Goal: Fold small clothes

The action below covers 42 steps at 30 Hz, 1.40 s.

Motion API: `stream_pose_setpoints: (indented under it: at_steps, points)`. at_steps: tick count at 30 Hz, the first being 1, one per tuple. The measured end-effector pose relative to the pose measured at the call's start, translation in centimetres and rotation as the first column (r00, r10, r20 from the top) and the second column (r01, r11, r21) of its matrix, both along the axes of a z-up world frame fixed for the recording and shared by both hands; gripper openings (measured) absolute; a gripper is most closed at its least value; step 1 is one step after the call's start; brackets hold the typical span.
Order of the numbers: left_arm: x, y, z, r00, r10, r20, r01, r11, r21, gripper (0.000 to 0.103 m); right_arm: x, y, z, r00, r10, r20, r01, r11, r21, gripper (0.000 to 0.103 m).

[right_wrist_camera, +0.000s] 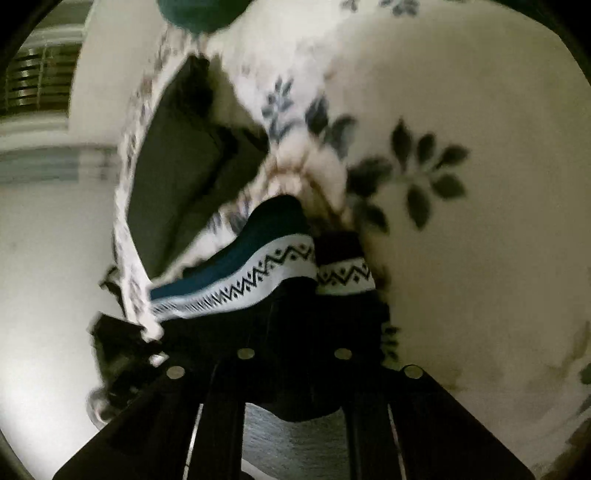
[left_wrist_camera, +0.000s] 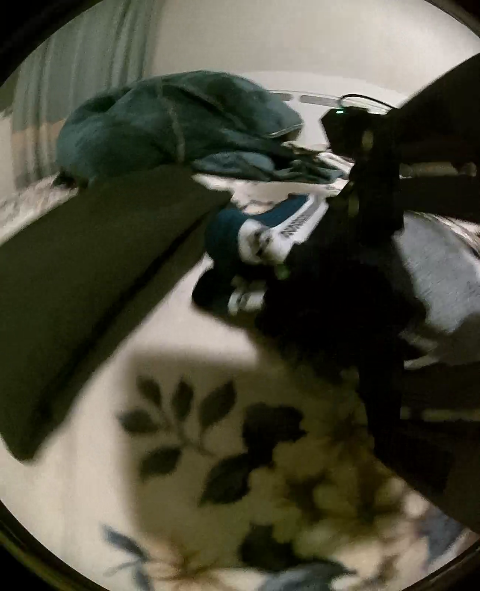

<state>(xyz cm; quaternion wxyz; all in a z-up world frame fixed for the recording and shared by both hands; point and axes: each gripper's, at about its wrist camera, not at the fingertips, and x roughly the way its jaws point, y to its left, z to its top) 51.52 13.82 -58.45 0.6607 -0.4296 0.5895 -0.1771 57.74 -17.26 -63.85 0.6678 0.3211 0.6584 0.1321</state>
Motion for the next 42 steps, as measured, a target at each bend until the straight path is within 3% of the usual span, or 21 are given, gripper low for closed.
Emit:
stream_pose_setpoints:
  at_steps: [2, 3, 6, 10, 11, 12, 13, 14, 15, 18, 21, 22, 23, 24, 25, 26, 29, 32, 37, 41, 42]
  points:
    - [-1.7, -0.1, 2.9, 0.998, -0.043, 0.053, 0.041, 0.998, 0.049, 0.07, -1.0, 0.1, 1.5, 0.999, 0.041, 0.024, -0.041, 0.999, -0.019, 0.047]
    - [-2.6, -0.4, 3.6, 0.996, -0.056, 0.067, 0.052, 0.997, 0.058, 0.07, -1.9, 0.0, 2.2, 0.997, 0.058, 0.041, -0.057, 0.998, -0.025, 0.051]
    - [-7.6, 0.0, 4.8, 0.994, -0.095, 0.057, 0.088, 0.989, 0.116, 0.07, -6.3, -0.8, 3.4, 0.994, 0.1, 0.032, -0.1, 0.995, 0.006, 0.051]
    - [-14.8, -0.9, 1.9, 0.991, -0.113, -0.066, 0.119, 0.988, 0.098, 0.07, -13.6, -2.1, 1.3, 0.992, 0.083, -0.093, -0.08, 0.996, 0.038, 0.051]
    - [-16.0, -1.3, 1.3, 0.991, -0.112, -0.079, 0.12, 0.987, 0.103, 0.067, -15.3, -2.0, 0.3, 0.989, 0.072, -0.128, -0.065, 0.996, 0.061, 0.051]
    - [-17.1, -2.2, 1.0, 0.992, -0.105, -0.076, 0.112, 0.989, 0.1, 0.049, -16.7, -1.8, -0.6, 0.988, 0.056, -0.144, -0.044, 0.995, 0.088, 0.051]
    - [-17.8, -2.6, 0.9, 0.993, -0.101, -0.061, 0.106, 0.99, 0.095, 0.032, -17.6, -1.6, -1.3, 0.989, 0.043, -0.144, -0.027, 0.994, 0.11, 0.048]
    - [-18.3, -2.9, 1.1, 0.994, -0.101, -0.044, 0.106, 0.987, 0.123, 0.02, -18.3, -1.3, -1.6, 0.991, 0.032, -0.133, -0.015, 0.991, 0.13, 0.021]
    - [-18.5, -2.9, 1.4, 0.996, -0.086, -0.026, 0.089, 0.985, 0.145, 0.017, -18.8, -0.9, -1.6, 0.993, 0.028, -0.115, -0.013, 0.992, 0.125, 0.009]
    - [-18.4, -1.6, 0.8, 0.998, -0.032, -0.045, 0.038, 0.989, 0.143, 0.017, -19.2, -1.4, -1.6, 0.996, -0.029, -0.09, 0.033, 0.998, 0.048, 0.008]
    - [-18.2, -1.5, 1.8, 0.997, -0.045, -0.06, 0.053, 0.988, 0.143, 0.03, -18.3, -1.3, -2.1, 0.99, 0.036, -0.135, -0.024, 0.996, 0.089, 0.009]
    - [-18.6, -1.4, 2.6, 0.998, -0.044, -0.046, 0.05, 0.988, 0.144, 0.043, -17.8, -1.1, -1.7, 0.989, 0.062, -0.132, -0.05, 0.995, 0.09, 0.012]
    - [-19.2, -1.4, 3.6, 0.999, -0.028, -0.036, 0.033, 0.991, 0.131, 0.08, -17.0, -1.1, -1.1, 0.988, 0.095, -0.125, -0.084, 0.992, 0.092, 0.026]
    - [-20.3, -1.0, 3.9, 1.0, -0.008, -0.026, 0.011, 0.993, 0.114, 0.089, -15.9, -1.4, -0.3, 0.987, 0.121, -0.109, -0.112, 0.99, 0.082, 0.042]
    - [-21.4, -0.8, 4.4, 0.999, 0.046, -0.011, -0.045, 0.996, 0.078, 0.089, -14.5, -1.7, 0.5, 0.99, 0.12, -0.078, -0.115, 0.991, 0.07, 0.076]
    - [-22.5, -0.7, 4.3, 0.994, 0.104, -0.02, -0.103, 0.994, 0.022, 0.089, -13.3, -2.3, 1.1, 0.992, 0.116, -0.046, -0.112, 0.991, 0.071, 0.093]
    - [-24.6, -1.1, 2.1, 0.972, 0.22, -0.085, -0.23, 0.965, -0.126, 0.089, -8.5, -3.5, 0.8, 0.992, 0.122, -0.022, -0.12, 0.99, 0.074, 0.093]
    - [-25.0, -3.0, -1.0, 0.952, 0.272, -0.139, -0.295, 0.939, -0.18, 0.089, -3.7, -3.2, -1.5, 0.99, 0.135, -0.049, -0.128, 0.984, 0.128, 0.093]
    - [-23.2, -5.5, -4.5, 0.923, 0.346, -0.171, -0.374, 0.91, -0.179, 0.089, 1.4, -0.2, -5.9, 0.972, 0.22, -0.083, -0.203, 0.962, 0.183, 0.095]
    - [-22.2, -4.8, -5.2, 0.862, 0.48, -0.166, -0.506, 0.835, -0.214, 0.087, 2.2, 1.9, -6.4, 0.976, 0.214, -0.033, -0.202, 0.955, 0.218, 0.092]
    - [-22.0, -4.6, -4.9, 0.853, 0.499, -0.156, -0.522, 0.827, -0.211, 0.066, 2.2, 2.2, -6.3, 0.979, 0.205, -0.013, -0.196, 0.95, 0.242, 0.084]
